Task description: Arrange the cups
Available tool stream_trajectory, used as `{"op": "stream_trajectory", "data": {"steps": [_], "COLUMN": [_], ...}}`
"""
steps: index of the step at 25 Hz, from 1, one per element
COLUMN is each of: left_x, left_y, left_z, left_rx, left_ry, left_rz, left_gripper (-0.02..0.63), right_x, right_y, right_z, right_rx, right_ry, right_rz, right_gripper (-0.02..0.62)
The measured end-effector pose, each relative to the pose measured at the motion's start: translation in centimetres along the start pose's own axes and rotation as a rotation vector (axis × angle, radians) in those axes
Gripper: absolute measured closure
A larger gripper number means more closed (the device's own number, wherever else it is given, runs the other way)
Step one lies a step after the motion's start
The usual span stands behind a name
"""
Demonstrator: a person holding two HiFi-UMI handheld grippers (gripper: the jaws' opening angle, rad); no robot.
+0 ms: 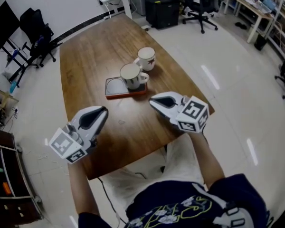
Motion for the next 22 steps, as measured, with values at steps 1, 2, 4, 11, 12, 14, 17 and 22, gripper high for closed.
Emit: {"op": "stream_trajectory", "data": {"steps": [1, 2, 4, 11, 12, 14, 17, 22], "left_x": [-0.9, -2.0, -4.6, -17.3, -19.0, -22.0, -26.3, -32.3], "left_y": [0.7, 1.3, 2.5, 8.3, 9.5, 11.6, 13.4, 14.1], "left_z": [-1.9, -3.8, -7.2, -10.2, -9.8, -8.8, -7.4, -4.4], "left_rx": [-0.073, -0.144, -0.249, -0.229, -0.220, -0.175, -0.119, -0.134], "left_ry": [0.062, 0.120, 0.226, 0.672, 0.738, 0.873, 1.052, 1.246], "left_rz": [0.023, 0.047, 0.113, 0.295, 0.294, 0.295, 0.296, 0.272], "left_gripper": [0.584, 0.564, 0.492, 0.153, 0.152, 0.141, 0.131, 0.123], "right_x": [0.0, -0.1, -0.4, -0.3, -0.3, -0.7, -1.0, -0.9], "right_y": [0.1, 0.1, 0.4, 0.7, 0.7, 0.9, 1.1, 1.6], "right_z": [0.0, 0.0, -0.3, -0.6, -0.5, -0.4, -0.4, -1.0], "right_rx": [0.003, 0.005, -0.002, 0.008, 0.007, 0.004, 0.000, -0.009], "right_ry": [0.003, 0.004, -0.005, 0.025, 0.027, 0.028, 0.021, 0.014], "right_rz": [0.001, 0.002, 0.003, 0.004, 0.005, 0.005, 0.002, -0.001], "right_gripper": [0.583, 0.583, 0.583, 0.583, 0.583, 0.583, 0.583, 0.583]}}
Point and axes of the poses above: the fingertips, and each gripper's own axes: x backward along the fingers, y to its left, z out of its underside, the point moved 7 cm from there along x, backward along the fingers, and after that the axes turned 6 degrees about x, right-handed, at the moved point
